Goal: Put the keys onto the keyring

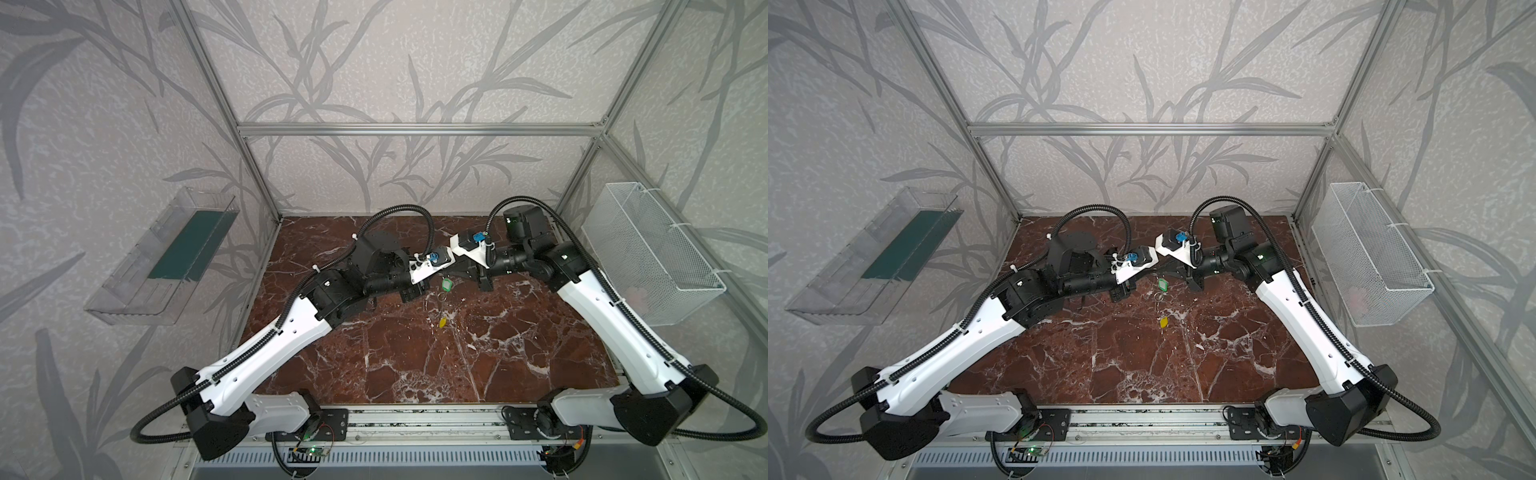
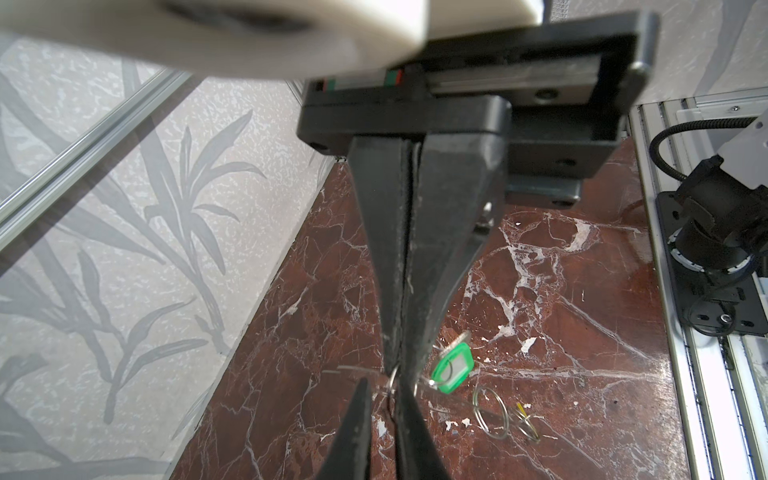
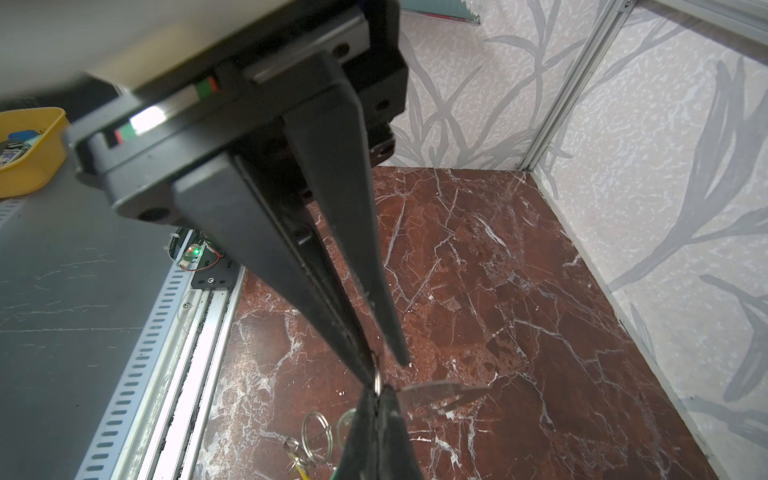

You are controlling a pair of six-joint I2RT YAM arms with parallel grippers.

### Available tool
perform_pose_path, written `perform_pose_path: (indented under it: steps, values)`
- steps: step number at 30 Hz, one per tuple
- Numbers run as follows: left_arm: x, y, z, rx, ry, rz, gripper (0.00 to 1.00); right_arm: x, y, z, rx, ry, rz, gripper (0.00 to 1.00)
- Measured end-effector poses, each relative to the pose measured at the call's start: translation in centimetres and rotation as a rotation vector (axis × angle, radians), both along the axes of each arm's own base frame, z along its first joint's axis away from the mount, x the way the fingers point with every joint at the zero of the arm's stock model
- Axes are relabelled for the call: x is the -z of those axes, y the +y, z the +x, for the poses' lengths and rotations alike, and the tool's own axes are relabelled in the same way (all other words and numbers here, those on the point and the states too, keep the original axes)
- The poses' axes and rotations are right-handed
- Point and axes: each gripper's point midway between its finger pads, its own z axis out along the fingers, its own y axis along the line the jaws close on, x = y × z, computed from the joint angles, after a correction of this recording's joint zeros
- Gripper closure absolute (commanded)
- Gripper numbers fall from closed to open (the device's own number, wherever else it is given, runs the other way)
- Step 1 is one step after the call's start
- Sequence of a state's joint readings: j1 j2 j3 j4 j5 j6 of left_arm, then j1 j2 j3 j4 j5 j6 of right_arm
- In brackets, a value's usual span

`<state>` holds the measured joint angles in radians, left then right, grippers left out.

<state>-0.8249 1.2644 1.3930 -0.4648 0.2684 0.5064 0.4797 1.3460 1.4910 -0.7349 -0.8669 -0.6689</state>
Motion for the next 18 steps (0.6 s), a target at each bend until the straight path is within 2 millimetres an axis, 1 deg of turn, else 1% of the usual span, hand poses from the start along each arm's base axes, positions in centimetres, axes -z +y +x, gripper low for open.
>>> perform_pose_path:
  steps: [5,10,18]
  values:
    - [0.3,-0.04,-0.06,0.004,0.013,0.014,0.89,0.23,0.01,0.07,0.001,-0.001,-0.002,1.0]
    - [0.49,-0.12,-0.21,0.016,0.028,0.03,0.89,0.4,0.01,0.05,0.001,-0.004,0.001,1.0]
    - [0.31,-0.52,-0.41,0.039,0.057,0.048,0.85,0.44,-0.09,-0.03,0.006,0.002,0.009,1.0]
